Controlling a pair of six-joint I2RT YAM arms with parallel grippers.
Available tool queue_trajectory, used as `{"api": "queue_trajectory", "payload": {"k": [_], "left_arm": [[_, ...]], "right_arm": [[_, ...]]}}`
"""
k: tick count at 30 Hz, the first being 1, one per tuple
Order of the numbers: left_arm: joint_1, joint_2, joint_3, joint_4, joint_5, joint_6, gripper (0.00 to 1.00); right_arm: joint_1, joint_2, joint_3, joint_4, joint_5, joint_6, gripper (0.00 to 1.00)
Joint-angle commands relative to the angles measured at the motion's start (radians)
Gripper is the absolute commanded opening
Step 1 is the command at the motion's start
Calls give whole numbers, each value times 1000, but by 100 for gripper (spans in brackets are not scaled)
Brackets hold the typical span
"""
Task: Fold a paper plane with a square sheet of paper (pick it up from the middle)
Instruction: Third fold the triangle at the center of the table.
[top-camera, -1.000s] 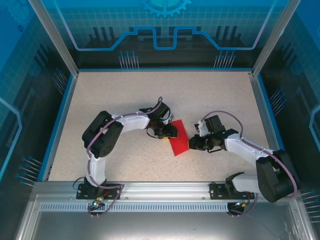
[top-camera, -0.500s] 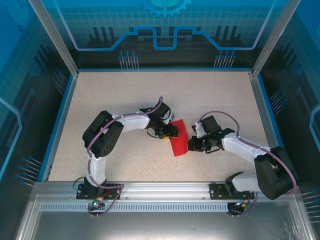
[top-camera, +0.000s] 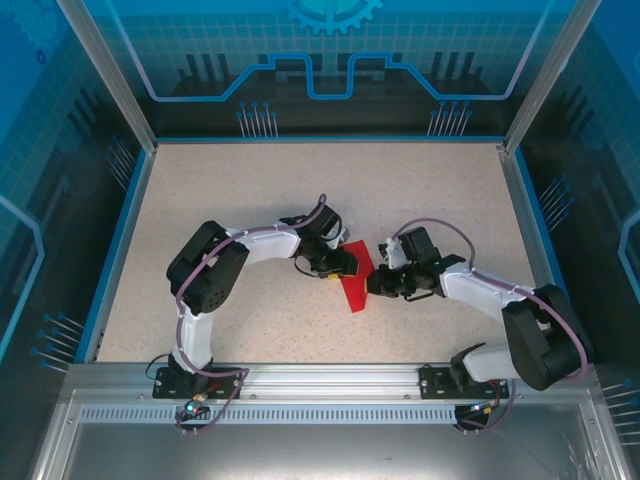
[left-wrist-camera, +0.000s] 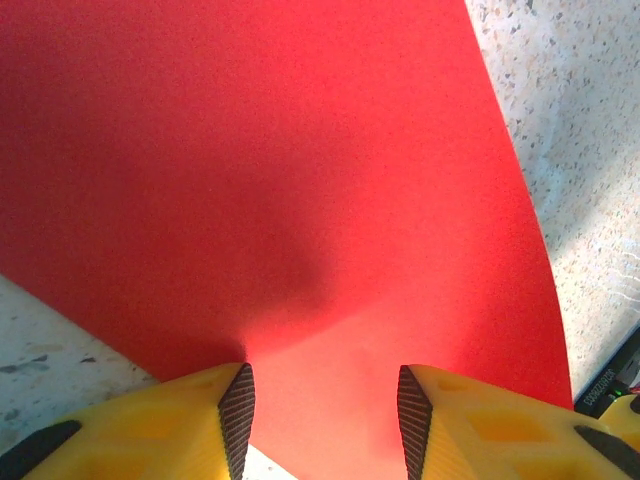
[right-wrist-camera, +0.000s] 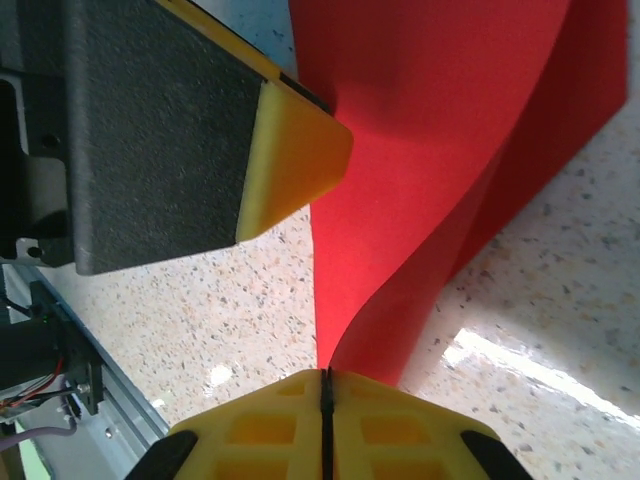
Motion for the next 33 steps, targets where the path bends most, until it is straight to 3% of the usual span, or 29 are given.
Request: {"api": "queue_trajectory", "payload": {"k": [1,14,33], "left_arm": [[0,17,20,12,30,21,45],[36,-13,-1,96,112,-36,46],[100,40,76,47,110,2,44]], "right_arm": [[-6,21,20,63,-65,38,9],[-15,97,26,128,-38,78,10],[-19,130,52,99,11,80,11]]}}
